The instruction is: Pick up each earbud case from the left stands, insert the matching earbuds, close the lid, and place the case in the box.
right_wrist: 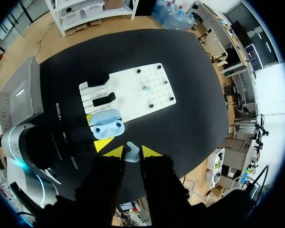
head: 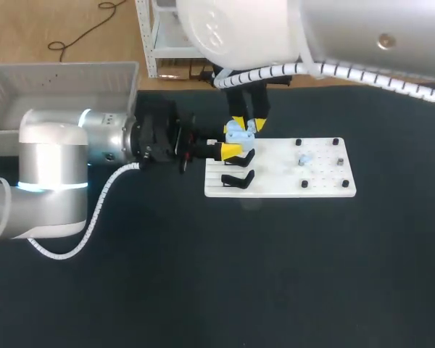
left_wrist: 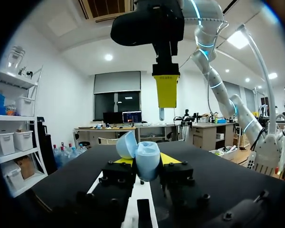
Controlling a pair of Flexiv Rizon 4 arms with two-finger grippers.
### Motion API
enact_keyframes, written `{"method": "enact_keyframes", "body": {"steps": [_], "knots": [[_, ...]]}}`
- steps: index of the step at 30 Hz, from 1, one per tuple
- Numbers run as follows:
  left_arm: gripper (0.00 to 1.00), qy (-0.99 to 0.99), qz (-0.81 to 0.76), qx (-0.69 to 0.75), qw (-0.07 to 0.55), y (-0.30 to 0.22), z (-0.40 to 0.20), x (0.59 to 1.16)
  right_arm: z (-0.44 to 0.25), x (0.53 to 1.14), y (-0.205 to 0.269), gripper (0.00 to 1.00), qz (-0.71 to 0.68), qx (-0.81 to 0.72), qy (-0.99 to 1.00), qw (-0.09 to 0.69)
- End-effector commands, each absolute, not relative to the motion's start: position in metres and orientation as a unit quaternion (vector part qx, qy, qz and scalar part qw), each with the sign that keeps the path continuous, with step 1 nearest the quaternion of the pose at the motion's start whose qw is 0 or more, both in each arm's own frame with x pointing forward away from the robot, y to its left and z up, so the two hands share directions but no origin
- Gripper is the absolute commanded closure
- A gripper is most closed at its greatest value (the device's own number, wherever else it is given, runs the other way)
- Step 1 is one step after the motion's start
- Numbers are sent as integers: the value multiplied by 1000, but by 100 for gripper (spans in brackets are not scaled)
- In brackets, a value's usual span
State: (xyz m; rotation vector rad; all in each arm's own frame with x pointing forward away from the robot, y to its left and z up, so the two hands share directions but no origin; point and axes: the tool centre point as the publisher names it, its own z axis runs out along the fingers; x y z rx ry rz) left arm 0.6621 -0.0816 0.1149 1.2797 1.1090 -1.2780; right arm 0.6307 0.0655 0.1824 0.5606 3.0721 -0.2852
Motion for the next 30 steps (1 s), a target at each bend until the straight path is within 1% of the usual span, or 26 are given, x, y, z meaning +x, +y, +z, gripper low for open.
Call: {"method": "enact_keyframes", "body": {"steps": [1, 14, 30], "knots": [[100, 455, -527, 527, 488, -81, 114, 665, 179, 639, 70, 100, -98, 175, 980, -5], [100, 455, -527, 527, 488, -81, 114, 665, 167, 657, 71, 100, -108, 167, 980, -7], [100, 455, -527, 527, 488, -81, 114, 665, 158, 662, 71, 100, -111, 170, 979, -17]]}}
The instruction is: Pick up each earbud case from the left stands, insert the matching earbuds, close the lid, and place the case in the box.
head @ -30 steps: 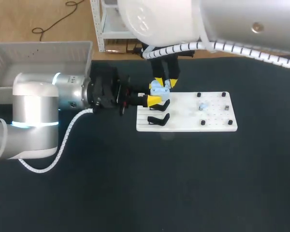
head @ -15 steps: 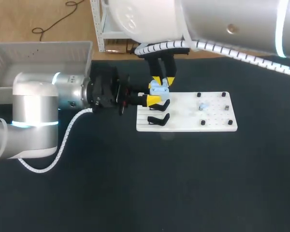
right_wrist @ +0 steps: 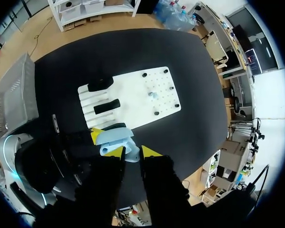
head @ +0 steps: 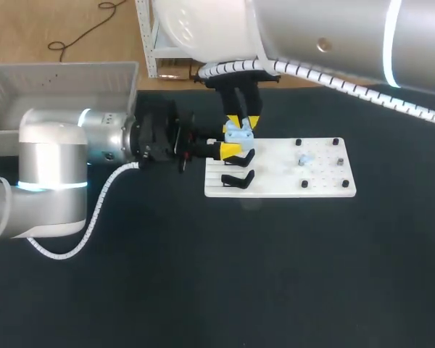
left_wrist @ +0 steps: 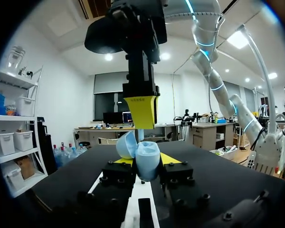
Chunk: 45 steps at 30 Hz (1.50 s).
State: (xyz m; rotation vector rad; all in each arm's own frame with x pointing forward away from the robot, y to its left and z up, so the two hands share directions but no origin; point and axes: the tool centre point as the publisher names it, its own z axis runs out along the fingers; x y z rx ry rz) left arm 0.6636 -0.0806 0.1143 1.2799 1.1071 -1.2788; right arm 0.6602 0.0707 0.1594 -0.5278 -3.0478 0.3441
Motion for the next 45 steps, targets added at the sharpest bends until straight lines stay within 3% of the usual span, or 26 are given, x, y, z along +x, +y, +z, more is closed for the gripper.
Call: {"method": "enact_keyframes", "body": {"steps": [1, 27, 45], "knots": [[100, 455, -527, 527, 488, -81, 114, 665, 158, 662, 71, 100, 111, -170, -979, 18], [100, 455, -527, 527, 488, -81, 114, 665, 169, 656, 74, 100, 107, -182, -977, 13], [100, 455, -527, 527, 488, -81, 114, 665, 166, 649, 76, 100, 99, -192, -974, 69]]}}
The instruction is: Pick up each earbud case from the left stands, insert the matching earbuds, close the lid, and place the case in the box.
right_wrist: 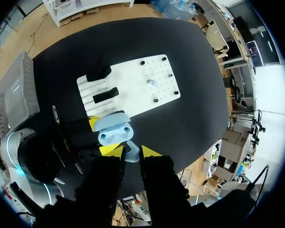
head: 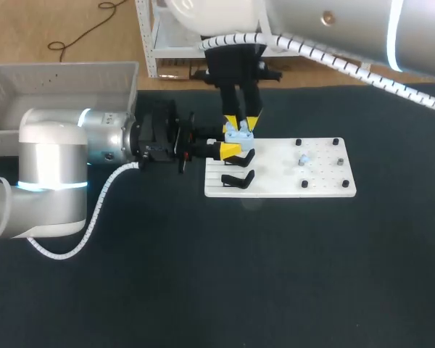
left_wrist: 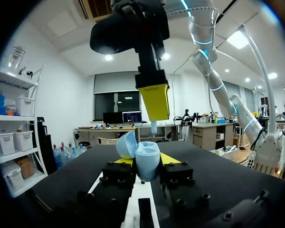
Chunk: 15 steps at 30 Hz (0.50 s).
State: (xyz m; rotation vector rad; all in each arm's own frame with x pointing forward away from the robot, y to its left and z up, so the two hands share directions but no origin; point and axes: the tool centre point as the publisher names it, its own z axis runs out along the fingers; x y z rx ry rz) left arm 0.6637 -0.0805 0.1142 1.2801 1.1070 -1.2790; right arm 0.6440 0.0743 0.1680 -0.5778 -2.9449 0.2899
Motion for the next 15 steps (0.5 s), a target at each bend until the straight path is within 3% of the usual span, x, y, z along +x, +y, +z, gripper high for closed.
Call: {"method": "enact_keyframes", "body": {"steps": [1, 15], "knots": [[100, 455, -527, 527, 488, -81, 114, 665, 165, 649, 77, 100, 99, -192, -974, 70], [100, 455, -527, 527, 488, -81, 114, 665, 160, 653, 77, 100, 106, -190, -973, 73]]}}
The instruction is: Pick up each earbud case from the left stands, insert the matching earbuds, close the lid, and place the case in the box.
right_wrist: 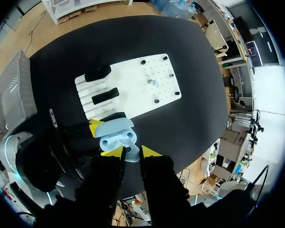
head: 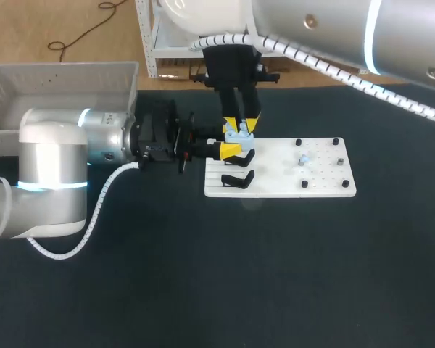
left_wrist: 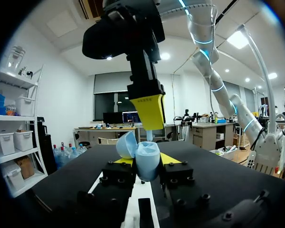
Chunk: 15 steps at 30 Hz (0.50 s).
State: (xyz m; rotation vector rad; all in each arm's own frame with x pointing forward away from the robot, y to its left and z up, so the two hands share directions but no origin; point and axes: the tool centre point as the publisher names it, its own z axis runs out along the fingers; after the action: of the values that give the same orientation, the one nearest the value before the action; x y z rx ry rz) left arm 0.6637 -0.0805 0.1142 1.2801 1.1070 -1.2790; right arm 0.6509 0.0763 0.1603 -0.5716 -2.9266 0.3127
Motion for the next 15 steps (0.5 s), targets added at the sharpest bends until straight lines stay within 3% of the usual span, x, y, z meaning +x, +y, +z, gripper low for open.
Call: {"method": "enact_keyframes", "body": {"steps": [1, 15], "knots": [[100, 455, -527, 527, 488, -81, 114, 665, 160, 653, 77, 100, 106, -190, -973, 73], [100, 455, -527, 527, 488, -81, 114, 665, 155, 654, 72, 100, 111, -196, -971, 80]]}}
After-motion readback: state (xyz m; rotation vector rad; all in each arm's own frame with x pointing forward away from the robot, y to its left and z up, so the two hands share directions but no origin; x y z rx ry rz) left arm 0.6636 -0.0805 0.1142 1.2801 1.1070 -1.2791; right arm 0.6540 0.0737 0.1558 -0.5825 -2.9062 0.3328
